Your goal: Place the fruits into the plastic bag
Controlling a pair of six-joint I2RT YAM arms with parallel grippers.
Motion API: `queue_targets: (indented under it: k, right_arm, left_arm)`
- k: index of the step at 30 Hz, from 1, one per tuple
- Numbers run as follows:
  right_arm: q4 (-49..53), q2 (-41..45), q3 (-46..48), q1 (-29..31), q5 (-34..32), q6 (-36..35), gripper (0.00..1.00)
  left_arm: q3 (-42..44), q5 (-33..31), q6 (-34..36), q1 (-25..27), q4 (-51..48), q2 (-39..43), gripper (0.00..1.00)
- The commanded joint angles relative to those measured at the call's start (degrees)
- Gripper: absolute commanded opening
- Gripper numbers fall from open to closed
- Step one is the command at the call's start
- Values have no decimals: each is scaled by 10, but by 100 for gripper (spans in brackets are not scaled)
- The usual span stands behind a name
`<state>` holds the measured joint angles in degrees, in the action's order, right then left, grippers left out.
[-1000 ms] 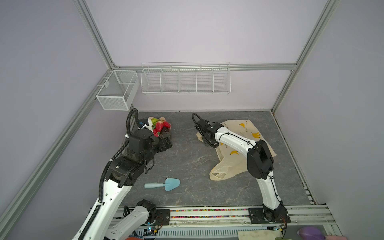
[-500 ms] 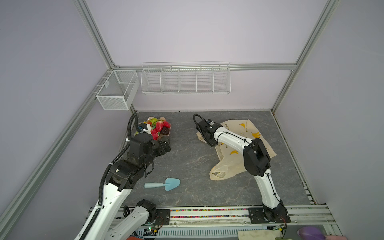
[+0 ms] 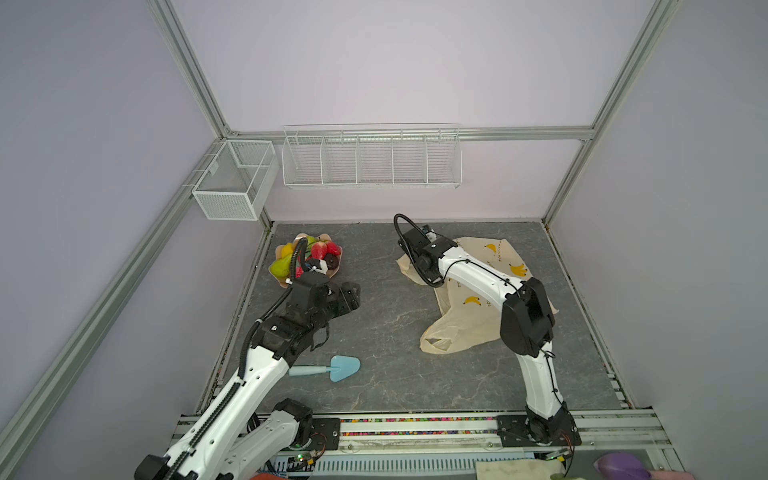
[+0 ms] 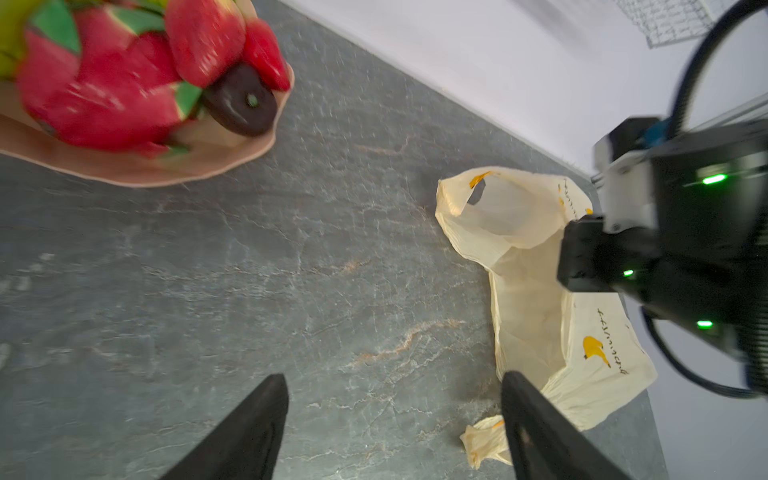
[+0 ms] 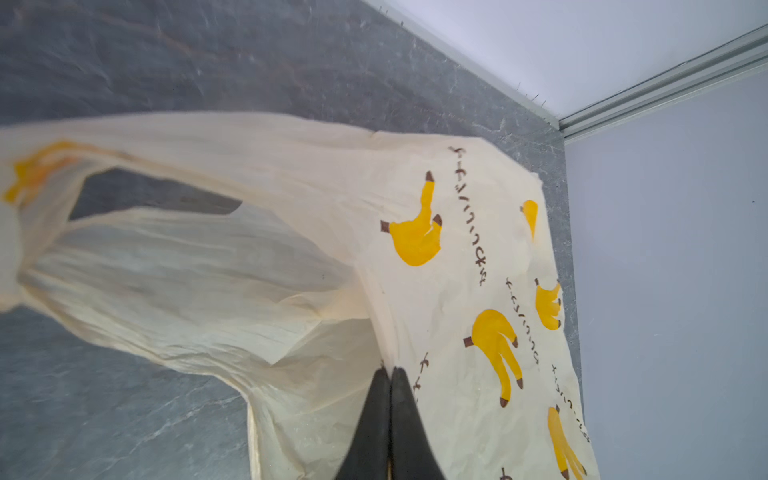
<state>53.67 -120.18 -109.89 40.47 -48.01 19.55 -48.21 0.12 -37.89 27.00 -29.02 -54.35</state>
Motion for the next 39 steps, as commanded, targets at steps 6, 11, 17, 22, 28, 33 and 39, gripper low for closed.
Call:
queue_targets:
  k: [6,11,17,22,28,33,39]
  right_arm:
    - [100,81,-62,-9,43,67,6]
    - [134,82,-82,-9,68,99,6]
    - [152,79,-91,-11,83,116,6]
    - [161,72,-102,-17,92,117,6]
    - [160,69,-109,-20,106,119,6]
    - [163,73,-112,-20,120,123,6]
    - [171,88,-112,-21,133,135,6]
  left_arm:
    - [1,94,-61,31,231,-138,79]
    - [-24,132,-85,58,320,-250,78]
    - [-2,157,-106,90,422,-305,78]
    - [57,167,-126,99,494,-301,77]
    - [97,151,-98,126,497,-291,77]
    - [94,144,-106,135,530,-344,77]
    - [51,141,-94,136,515,-403,77]
